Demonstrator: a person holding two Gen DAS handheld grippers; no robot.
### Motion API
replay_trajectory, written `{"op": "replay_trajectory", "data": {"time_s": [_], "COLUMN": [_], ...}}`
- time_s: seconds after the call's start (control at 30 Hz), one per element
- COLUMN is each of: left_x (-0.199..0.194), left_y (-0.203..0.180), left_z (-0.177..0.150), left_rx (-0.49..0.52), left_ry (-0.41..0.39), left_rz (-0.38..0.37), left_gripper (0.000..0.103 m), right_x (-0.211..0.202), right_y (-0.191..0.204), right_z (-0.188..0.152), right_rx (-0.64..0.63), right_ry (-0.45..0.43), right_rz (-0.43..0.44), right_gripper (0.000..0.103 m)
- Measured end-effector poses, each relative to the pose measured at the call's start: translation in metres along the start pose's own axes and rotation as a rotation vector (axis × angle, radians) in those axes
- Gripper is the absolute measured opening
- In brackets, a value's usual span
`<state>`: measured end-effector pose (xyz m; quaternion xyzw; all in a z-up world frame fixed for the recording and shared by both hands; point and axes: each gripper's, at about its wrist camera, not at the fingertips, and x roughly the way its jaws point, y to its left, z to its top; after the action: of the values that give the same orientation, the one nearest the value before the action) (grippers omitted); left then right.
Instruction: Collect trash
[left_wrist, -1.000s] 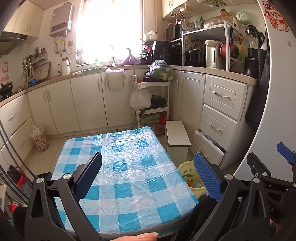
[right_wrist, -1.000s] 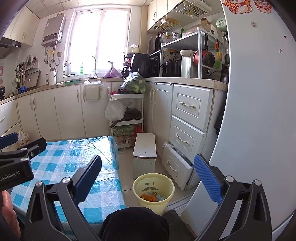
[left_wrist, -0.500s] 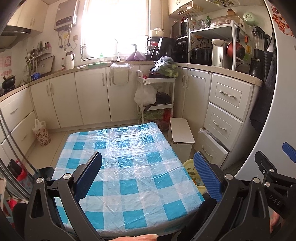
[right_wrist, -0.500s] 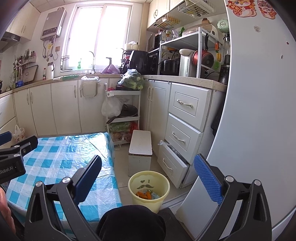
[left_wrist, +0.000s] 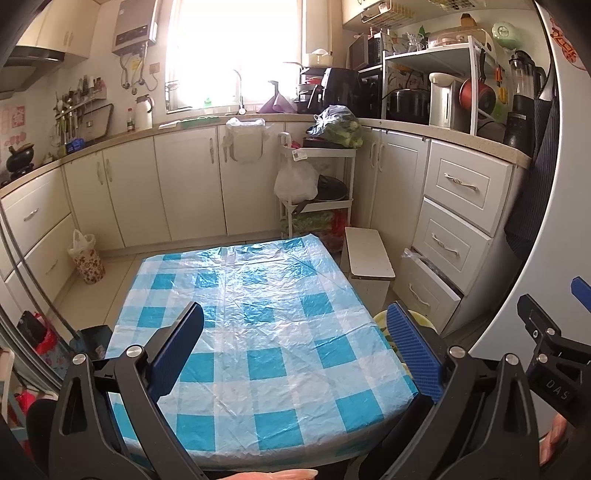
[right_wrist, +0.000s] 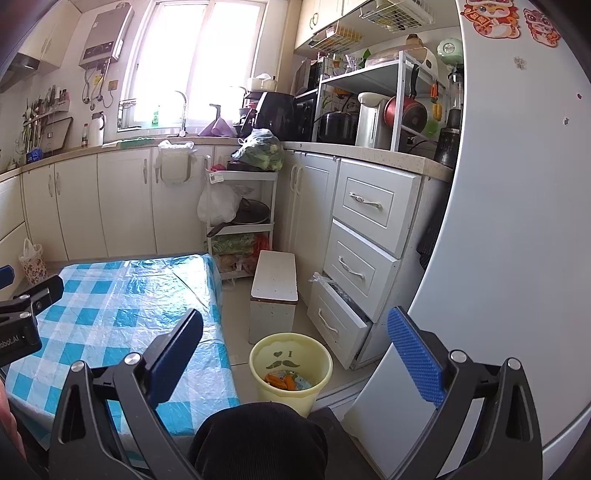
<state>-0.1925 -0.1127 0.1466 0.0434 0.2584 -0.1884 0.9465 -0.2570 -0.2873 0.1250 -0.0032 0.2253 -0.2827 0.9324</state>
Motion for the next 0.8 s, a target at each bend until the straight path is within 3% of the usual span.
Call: {"op": "replay_trajectory", "data": {"time_s": [0.2,0.4,0.53,0.67,0.8], "left_x": [-0.001,-0.005,-0.012,0.000,0.016], "left_y": [0.004,0.018,0.030,0.057,0.093], "left_z": [-0.003,-0.001,0.009,0.023,0.026], "left_rx": [-0.011,-0.077,-0.060,-0.059,-0.084], "left_ry": [-0.003,-0.028,-0.072,-0.024,-0.007], "left_rz": [-0.032,-0.129,-0.074,-0.050,0.038], "left_gripper": [0.096,0.096,0.096,0.096,0.096], "right_x": [0.000,0.002,0.004,0.012,0.021], "right_y": [0.004,0.008,0.016,0.028,0.053], "right_z": [-0.001,-0.001,0.001,0.007,0.010], "right_rx": [-0.015,-0.018,-0.020,-0.028,-0.060], "right_ry": [0.001,0.007,0.012,0.030,0.054], "right_rz": [0.003,0.022,0.048,0.093,0.149], "right_gripper": [0.096,0.096,0.096,0.096,0.096]}}
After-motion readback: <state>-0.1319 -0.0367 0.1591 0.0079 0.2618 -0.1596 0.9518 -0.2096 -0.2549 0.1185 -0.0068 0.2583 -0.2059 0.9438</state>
